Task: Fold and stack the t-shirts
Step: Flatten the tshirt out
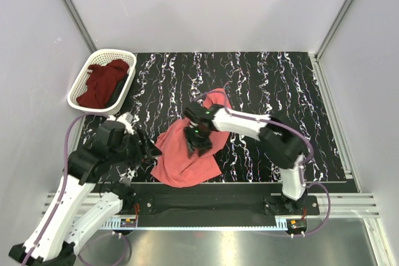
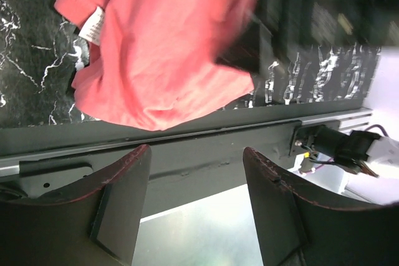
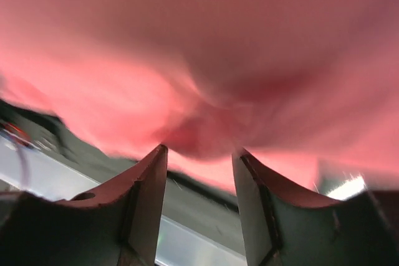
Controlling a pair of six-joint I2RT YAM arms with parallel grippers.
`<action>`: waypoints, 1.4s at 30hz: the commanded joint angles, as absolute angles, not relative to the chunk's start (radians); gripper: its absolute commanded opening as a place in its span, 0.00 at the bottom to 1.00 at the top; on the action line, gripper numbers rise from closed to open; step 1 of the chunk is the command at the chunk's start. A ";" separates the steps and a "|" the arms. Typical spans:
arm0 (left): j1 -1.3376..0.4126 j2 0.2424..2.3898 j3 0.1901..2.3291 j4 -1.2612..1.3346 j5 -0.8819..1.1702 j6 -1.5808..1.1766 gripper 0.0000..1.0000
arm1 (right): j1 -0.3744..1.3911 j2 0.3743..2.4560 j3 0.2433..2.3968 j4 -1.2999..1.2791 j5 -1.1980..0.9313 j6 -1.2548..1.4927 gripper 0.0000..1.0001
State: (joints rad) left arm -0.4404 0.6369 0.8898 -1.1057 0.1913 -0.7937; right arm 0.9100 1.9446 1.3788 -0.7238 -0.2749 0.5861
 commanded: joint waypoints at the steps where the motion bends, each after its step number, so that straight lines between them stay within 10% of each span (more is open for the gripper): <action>1: -0.445 0.592 0.937 -1.101 0.205 -0.784 0.65 | 0.922 2.122 1.648 -0.653 -0.342 0.592 0.53; 10: -0.445 0.658 0.893 -1.097 0.232 -0.747 0.65 | 0.861 2.301 2.192 -0.882 -0.358 0.580 0.66; 21: -0.707 1.061 0.934 -0.812 0.103 -0.678 0.67 | 0.580 1.743 1.421 -0.876 -0.229 0.506 0.70; 42: -0.927 1.707 1.092 -0.746 -0.190 -0.721 0.61 | 0.497 1.552 1.187 -0.812 -0.215 0.552 0.69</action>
State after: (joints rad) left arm -0.9260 1.7027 1.0859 -0.7876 -0.1383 -0.7078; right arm 0.5037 1.5463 1.1503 -0.8486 -0.2214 0.5446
